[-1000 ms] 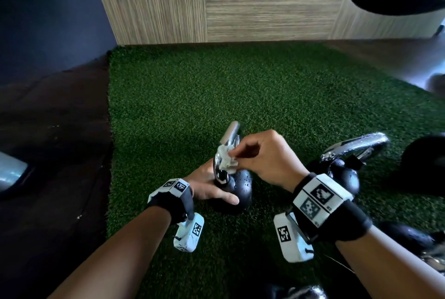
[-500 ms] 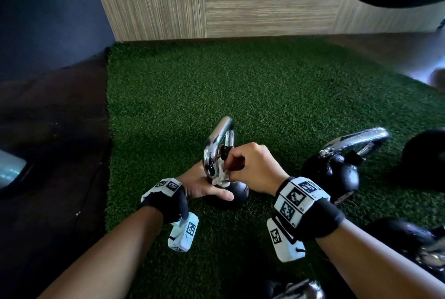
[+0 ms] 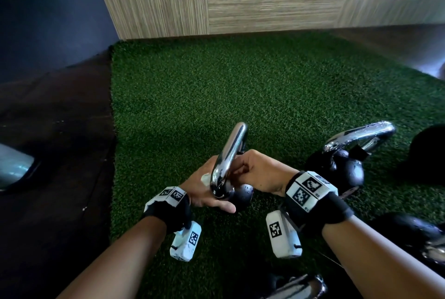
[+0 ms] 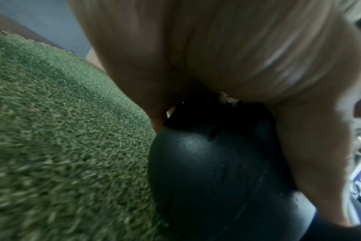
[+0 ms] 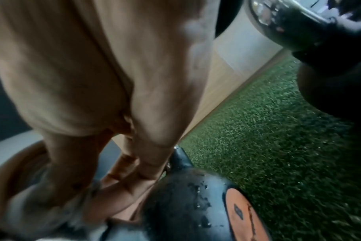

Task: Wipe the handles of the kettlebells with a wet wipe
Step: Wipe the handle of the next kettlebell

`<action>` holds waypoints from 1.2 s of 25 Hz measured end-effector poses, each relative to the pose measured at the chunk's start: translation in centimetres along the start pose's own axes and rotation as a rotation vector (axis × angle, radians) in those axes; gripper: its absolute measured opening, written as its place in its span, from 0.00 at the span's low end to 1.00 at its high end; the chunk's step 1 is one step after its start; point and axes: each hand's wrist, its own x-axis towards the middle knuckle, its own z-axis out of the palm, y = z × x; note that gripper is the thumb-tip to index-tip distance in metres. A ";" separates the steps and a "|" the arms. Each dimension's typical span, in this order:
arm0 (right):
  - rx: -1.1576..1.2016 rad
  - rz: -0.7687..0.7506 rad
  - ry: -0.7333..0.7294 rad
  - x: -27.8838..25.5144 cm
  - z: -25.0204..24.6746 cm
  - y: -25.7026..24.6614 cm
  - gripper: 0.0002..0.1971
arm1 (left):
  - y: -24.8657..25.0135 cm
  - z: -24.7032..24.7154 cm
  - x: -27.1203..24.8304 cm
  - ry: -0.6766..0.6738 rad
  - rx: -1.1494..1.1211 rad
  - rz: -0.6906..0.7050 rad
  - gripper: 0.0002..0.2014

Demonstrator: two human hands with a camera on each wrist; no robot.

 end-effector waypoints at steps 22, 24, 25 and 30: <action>1.050 0.078 0.154 0.0 0.7 0.9 0.09 | -0.3 0.6 0.5 0.035 -0.001 0.080 0.55; 1.066 0.073 0.158 0.1 0.7 1.1 0.08 | -0.3 0.6 0.6 0.028 -0.019 0.095 0.60; 1.047 0.069 0.157 0.0 0.8 1.1 0.08 | -0.3 0.6 0.5 0.021 -0.008 0.102 0.61; 1.104 0.012 0.387 1.0 0.9 1.1 0.07 | -0.5 0.7 0.5 0.052 0.012 0.082 0.57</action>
